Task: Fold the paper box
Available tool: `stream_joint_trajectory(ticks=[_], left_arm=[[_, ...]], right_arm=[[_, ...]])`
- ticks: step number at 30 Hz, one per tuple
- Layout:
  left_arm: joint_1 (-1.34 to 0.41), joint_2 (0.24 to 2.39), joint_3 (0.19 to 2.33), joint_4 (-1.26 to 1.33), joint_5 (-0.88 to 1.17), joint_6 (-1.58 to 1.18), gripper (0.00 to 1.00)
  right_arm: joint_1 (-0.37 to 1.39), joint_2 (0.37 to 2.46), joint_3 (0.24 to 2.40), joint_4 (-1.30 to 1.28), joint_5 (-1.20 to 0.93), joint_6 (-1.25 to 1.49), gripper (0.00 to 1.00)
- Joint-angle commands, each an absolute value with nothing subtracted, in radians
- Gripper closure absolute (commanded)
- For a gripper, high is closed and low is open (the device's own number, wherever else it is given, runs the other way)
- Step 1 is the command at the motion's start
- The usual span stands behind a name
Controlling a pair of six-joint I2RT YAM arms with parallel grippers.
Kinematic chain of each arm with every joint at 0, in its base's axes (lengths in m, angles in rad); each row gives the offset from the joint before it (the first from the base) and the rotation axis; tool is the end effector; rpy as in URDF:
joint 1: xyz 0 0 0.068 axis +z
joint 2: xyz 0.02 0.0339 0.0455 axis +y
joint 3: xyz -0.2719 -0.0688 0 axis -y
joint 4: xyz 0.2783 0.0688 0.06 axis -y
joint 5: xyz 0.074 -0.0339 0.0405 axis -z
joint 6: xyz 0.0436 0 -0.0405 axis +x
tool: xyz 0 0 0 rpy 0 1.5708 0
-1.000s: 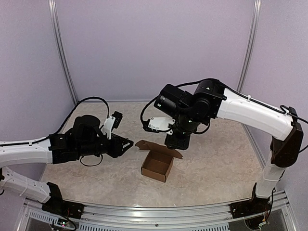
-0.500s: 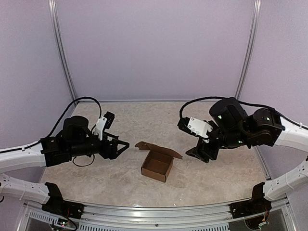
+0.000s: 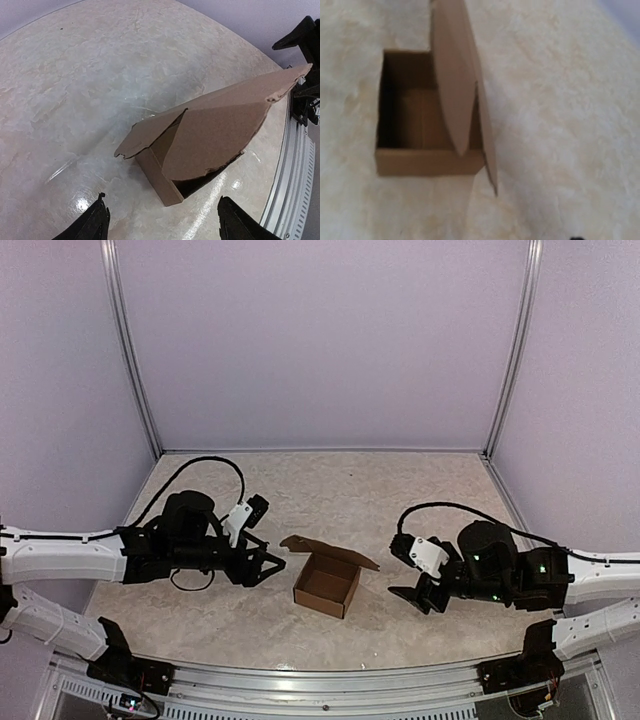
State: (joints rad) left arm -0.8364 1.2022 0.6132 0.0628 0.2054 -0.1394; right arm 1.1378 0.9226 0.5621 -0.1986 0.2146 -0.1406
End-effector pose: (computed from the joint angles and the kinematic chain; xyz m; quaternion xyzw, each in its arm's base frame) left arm 0.1862 -0.2195 0.2038 0.3425 0.7928 -0.3111 0.3967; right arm 0.1076 0.2106 0.2264 -0.4772 0.7290 0.1481 0.4679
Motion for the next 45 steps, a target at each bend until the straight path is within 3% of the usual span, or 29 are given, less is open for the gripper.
stream_joint_trajectory(ticks=[1, 10, 20, 29, 40, 45], left_arm=[[-0.828, 1.250, 0.597, 0.112, 0.260, -0.099, 0.28], [-0.828, 1.251, 0.555, 0.149, 0.207, -0.123, 0.33], [-0.825, 1.189, 0.516, 0.152, 0.151, -0.145, 0.37], [-0.825, 1.143, 0.505, 0.146, 0.125, -0.154, 0.38], [-0.819, 1.072, 0.488, 0.137, 0.104, -0.168, 0.39], [-0.818, 1.062, 0.486, 0.134, 0.100, -0.165, 0.39]], right_arm=[[1.127, 0.958, 0.521, 0.043, 0.247, -0.153, 0.27], [1.023, 1.071, 0.490, 0.214, 0.073, -0.130, 0.33], [0.973, 1.185, 0.500, 0.283, -0.057, -0.114, 0.47], [0.958, 1.229, 0.504, 0.322, -0.081, -0.126, 0.70], [0.946, 1.301, 0.507, 0.365, -0.082, -0.136, 0.83], [0.945, 1.302, 0.508, 0.373, -0.096, -0.147, 1.00]])
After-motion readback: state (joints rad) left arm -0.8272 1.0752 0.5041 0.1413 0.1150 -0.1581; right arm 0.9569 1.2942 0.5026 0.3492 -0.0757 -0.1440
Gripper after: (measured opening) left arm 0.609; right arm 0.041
